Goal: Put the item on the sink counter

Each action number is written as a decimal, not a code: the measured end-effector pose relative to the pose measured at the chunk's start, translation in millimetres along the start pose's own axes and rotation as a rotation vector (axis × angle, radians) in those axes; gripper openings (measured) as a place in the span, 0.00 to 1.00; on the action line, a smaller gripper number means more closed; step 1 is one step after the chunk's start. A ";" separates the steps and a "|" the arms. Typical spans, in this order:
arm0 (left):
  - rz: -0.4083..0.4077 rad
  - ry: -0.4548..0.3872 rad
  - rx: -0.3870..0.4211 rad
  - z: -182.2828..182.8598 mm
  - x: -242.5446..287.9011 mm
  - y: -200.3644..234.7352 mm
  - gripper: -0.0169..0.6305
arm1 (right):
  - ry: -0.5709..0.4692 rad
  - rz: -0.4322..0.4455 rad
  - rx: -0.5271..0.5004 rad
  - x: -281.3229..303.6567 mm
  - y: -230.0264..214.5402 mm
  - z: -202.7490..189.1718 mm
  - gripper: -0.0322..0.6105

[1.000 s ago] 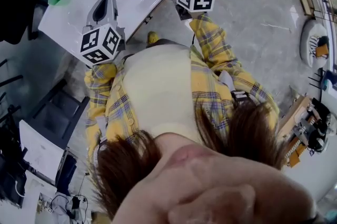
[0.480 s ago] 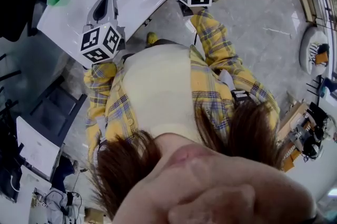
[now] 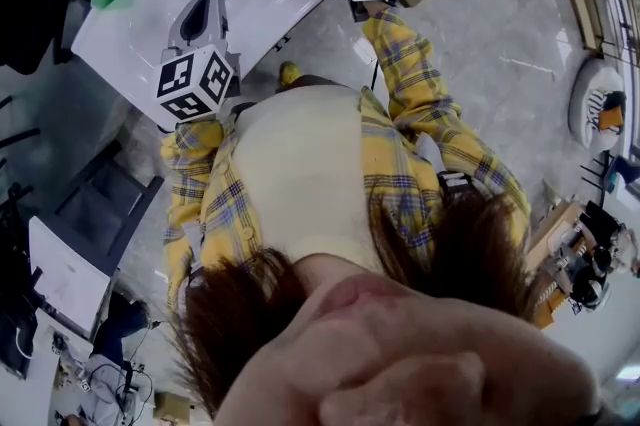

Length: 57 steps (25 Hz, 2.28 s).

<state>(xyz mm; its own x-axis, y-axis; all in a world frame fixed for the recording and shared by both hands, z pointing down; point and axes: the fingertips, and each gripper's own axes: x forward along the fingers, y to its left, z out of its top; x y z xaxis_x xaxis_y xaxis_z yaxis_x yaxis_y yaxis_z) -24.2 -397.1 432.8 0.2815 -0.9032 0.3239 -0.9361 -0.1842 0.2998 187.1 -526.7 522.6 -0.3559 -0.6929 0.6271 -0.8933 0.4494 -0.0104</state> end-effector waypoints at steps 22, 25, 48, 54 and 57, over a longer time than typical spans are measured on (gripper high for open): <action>0.014 -0.013 0.000 1.8 -4.2 3.0 0.04 | 0.041 -0.069 -0.083 7.5 -8.2 -2.9 0.13; 0.010 -0.016 0.002 2.5 -6.2 2.2 0.04 | 0.032 -0.069 -0.079 4.0 -7.4 -3.0 0.13; -0.014 -0.038 0.005 4.8 -33.2 9.7 0.04 | -0.073 -0.013 -0.023 -45.2 36.5 7.4 0.09; -0.020 -0.033 -0.001 2.3 -34.4 11.3 0.04 | -0.104 0.022 -0.028 -57.2 57.2 10.7 0.08; -0.024 -0.031 -0.003 1.2 -34.6 11.6 0.04 | -0.120 0.041 -0.020 -63.2 66.9 13.4 0.08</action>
<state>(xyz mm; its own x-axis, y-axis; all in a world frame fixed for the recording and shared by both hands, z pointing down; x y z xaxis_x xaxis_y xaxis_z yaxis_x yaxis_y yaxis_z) -45.1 -368.5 424.0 0.2971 -0.9101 0.2889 -0.9284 -0.2047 0.3099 146.1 -460.4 471.9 -0.4234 -0.7355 0.5289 -0.8720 0.4891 -0.0180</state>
